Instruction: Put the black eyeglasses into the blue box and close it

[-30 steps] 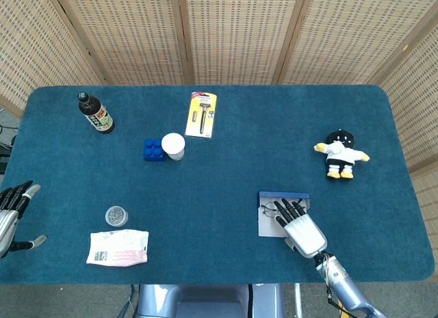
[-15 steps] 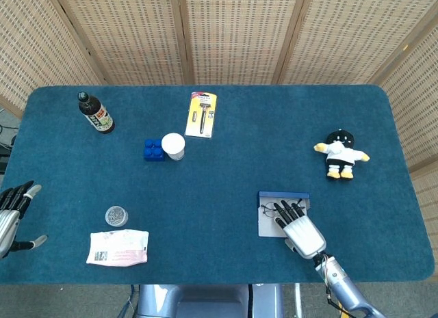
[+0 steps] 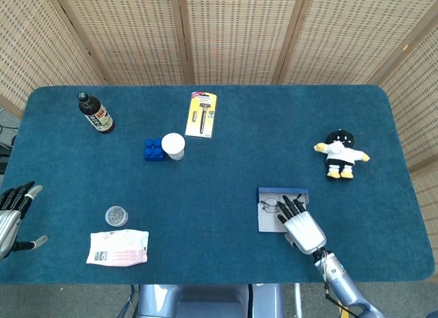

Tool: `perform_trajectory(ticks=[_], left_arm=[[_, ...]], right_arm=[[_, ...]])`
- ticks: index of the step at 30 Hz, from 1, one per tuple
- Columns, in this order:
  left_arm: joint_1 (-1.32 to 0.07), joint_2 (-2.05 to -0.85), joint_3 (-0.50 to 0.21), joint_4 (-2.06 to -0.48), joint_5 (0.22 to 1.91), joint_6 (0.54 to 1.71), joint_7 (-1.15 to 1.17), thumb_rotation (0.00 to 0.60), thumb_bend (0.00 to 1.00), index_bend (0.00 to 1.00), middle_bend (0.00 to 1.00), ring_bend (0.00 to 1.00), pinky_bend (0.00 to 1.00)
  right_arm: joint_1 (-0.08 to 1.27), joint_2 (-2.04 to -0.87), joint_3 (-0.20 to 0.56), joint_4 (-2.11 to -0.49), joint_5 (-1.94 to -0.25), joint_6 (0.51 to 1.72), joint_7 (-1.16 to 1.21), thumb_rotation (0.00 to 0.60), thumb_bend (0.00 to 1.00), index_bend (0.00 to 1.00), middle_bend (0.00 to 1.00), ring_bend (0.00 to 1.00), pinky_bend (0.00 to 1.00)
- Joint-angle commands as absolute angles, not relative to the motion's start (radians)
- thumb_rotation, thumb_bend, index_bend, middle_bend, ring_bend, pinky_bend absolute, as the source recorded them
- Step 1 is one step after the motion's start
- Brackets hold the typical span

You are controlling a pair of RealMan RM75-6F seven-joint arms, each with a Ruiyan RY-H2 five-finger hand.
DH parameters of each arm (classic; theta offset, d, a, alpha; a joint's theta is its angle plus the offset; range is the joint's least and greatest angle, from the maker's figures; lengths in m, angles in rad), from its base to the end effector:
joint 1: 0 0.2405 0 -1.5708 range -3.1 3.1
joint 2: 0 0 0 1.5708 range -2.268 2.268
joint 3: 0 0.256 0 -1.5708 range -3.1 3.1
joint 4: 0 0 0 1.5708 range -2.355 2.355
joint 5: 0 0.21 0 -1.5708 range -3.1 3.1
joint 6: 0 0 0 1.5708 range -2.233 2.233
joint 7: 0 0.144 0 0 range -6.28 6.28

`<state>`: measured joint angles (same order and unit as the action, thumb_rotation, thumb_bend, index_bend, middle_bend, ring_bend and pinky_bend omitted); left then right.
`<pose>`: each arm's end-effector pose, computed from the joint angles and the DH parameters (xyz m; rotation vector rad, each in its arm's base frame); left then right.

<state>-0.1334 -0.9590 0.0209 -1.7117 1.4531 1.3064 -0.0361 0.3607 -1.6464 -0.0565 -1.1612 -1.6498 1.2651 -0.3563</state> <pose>-0.3174 0.1766 0.1719 -1.4939 -1.0570 -0.7327 -0.2629 -0.2310 -0.0291 1.9556 -0.5272 0.7813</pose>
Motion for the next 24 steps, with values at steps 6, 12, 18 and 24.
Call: perform_trajectory(ticks=[6,12,18,24], left_arm=[[-0.134,-0.959,0.021,-1.711,1.452,1.305,-0.037,0.6,0.0,0.0,0.0,0.0,0.0],[-0.134,-0.959,0.021,-1.711,1.451,1.304,-0.036,0.6,0.0,0.0,0.0,0.0,0.0],[-0.136,-0.96,0.021,-1.712,1.449,1.3,-0.034,0.6,0.0,0.0,0.0,0.0,0.0],[-0.137,-0.959,0.021,-1.712,1.448,1.298,-0.034,0.6,0.0,0.0,0.0,0.0,0.0]], right_arm=[[0.372,-1.655,-0.015,-1.167,-1.629,1.276,-0.342,0.6,0.53,0.38,0.18,0.08,0.19],[0.385,-1.655,0.019,-1.174,-1.597,1.263,-0.34,0.6,0.52,0.38,0.18,0.08,0.2],[0.398,-1.657,0.048,-1.177,-1.567,1.247,-0.347,0.6,0.53,0.38,0.18,0.08,0.2],[0.407,-1.646,0.04,-1.19,-1.538,1.196,-0.363,0.6,0.53,0.4,0.18,0.08,0.2]])
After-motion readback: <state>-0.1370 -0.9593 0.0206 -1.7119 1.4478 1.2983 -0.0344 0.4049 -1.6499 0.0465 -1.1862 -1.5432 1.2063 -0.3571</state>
